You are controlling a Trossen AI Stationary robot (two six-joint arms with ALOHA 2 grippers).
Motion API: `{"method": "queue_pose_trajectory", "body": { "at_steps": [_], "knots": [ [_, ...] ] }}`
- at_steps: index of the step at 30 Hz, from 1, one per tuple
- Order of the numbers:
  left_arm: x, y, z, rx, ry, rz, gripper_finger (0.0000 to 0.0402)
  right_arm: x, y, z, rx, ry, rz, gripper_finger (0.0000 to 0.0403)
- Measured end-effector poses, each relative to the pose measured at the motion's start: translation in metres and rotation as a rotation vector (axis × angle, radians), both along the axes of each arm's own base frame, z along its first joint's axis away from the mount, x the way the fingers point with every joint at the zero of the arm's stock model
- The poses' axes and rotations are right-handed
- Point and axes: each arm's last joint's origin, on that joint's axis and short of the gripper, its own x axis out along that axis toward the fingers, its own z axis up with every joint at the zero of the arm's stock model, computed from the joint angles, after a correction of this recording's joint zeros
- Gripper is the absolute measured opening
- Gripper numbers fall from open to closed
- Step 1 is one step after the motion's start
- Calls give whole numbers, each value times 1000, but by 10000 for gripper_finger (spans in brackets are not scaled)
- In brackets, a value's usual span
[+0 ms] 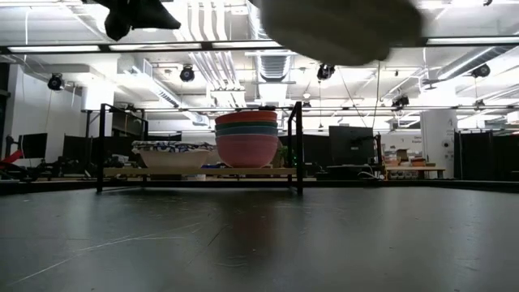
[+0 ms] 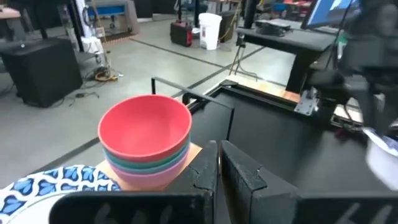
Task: Place and stack bowls onto a shelf
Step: Stack the white patterned bowl on top of the white patterned bowl
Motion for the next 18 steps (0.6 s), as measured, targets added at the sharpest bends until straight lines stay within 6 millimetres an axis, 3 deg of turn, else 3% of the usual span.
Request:
{"method": "queue_pose_trajectory", "body": {
  "at_steps": [7,18],
  "knots": [
    [-7,-8,4,8,-33,-56,0,46,-47,38,-85,-108,-160,13],
    [-25,-20,7,27,-75,-145,0,118,-156,52,-201,-80,-294,13]
  ]
}}
